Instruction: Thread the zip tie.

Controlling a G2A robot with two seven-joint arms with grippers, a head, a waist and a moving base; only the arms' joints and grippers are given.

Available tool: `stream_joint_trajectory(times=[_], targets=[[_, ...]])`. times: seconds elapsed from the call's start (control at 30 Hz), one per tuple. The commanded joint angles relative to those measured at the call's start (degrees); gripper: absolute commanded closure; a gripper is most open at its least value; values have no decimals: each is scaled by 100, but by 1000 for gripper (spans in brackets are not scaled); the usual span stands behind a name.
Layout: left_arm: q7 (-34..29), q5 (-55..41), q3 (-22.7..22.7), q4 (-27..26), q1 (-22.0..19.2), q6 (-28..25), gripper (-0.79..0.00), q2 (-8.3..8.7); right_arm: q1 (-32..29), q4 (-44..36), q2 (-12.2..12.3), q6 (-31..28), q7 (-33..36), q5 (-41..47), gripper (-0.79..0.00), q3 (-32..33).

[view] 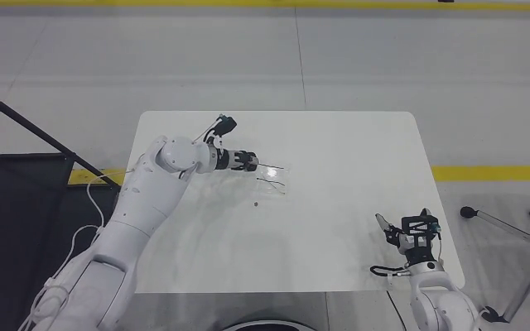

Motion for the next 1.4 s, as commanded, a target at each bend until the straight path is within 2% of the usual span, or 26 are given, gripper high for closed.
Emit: stream_joint_trajectory(times=[0.0,0.13,0.4,0.57,0.93,1.07,1.13,1.2,1.37], targets=[[-19,-49,-121,-126,69,-111,0,49,27,-18,-1,-4,12,-38,-785,6],[-81,-177,-366,-403,214,-376,0,144,186,-124,-5,-85,385,-13,-785,-3],[-551,-649,-842,-1207,616,-1076,0,332,751,-380,-15,-643,1489,664,-785,-135],[-664,-802,-1090,-1632,874,-1270,0,435,1105,-411,-40,-760,1962,1161,-785,-292],[-664,-802,-1090,-1632,874,-1270,0,435,1104,-396,-45,-789,1946,1244,-785,-305],[-554,-738,-979,-1822,962,-1318,0,429,1228,-150,-69,-1159,2174,2427,-785,-286],[-509,-613,-881,-1893,955,-1385,0,423,1332,-50,-76,-1471,2480,3333,-785,-257],[-508,-690,-796,-1901,945,-1443,0,408,1453,17,-67,-1400,2740,3753,-785,-142],[-519,-974,-555,-1842,814,-1637,0,346,1812,184,-96,-1081,3469,4928,-785,-335]])
